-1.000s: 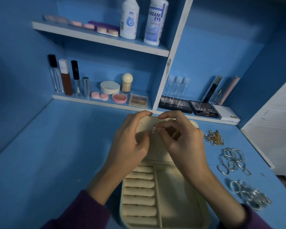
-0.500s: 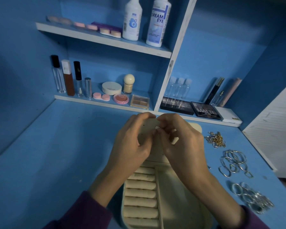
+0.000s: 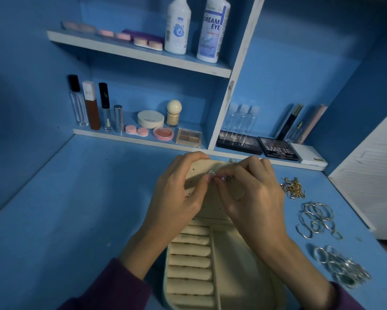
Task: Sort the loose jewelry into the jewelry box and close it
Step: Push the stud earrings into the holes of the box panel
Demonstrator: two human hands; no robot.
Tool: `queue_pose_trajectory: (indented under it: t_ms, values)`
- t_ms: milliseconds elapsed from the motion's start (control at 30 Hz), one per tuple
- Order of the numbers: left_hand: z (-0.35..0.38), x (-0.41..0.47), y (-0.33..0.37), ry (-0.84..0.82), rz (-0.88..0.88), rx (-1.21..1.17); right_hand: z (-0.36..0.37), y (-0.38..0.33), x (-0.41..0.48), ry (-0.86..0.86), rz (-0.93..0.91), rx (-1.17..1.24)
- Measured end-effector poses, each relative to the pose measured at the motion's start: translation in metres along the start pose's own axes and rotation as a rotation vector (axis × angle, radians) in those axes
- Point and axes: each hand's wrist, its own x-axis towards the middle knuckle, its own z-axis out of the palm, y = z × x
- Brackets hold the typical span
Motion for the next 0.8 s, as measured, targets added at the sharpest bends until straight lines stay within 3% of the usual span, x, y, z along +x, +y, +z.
queue_pose_trajectory:
  t_ms: [200, 333, 467, 600, 700, 800]
  values:
    - [0.001, 0.000, 0.002, 0.036, -0.017, 0.012, -0.006, 0.010, 0.003, -0.070, -0.021, 0.106]
    - [0.000, -0.001, 0.007, 0.019, -0.040, -0.059, -0.028, 0.025, 0.014, -0.064, 0.103, 0.323]
    - [0.000, -0.001, 0.010, 0.006, -0.053, -0.053, -0.041, 0.056, 0.026, -0.103, 0.251, 0.364]
    - [0.000, 0.000, 0.009, 0.004, -0.061, -0.034, -0.042, 0.100, 0.030, -0.372, 0.401, 0.268]
    - [0.000, 0.000, 0.011, 0.011, -0.048, -0.014, -0.042, 0.125, 0.026, -0.623, 0.345, 0.118]
    - [0.000, -0.001, 0.013, 0.017, -0.028, 0.004, -0.038, 0.137, 0.017, -0.757, 0.278, 0.048]
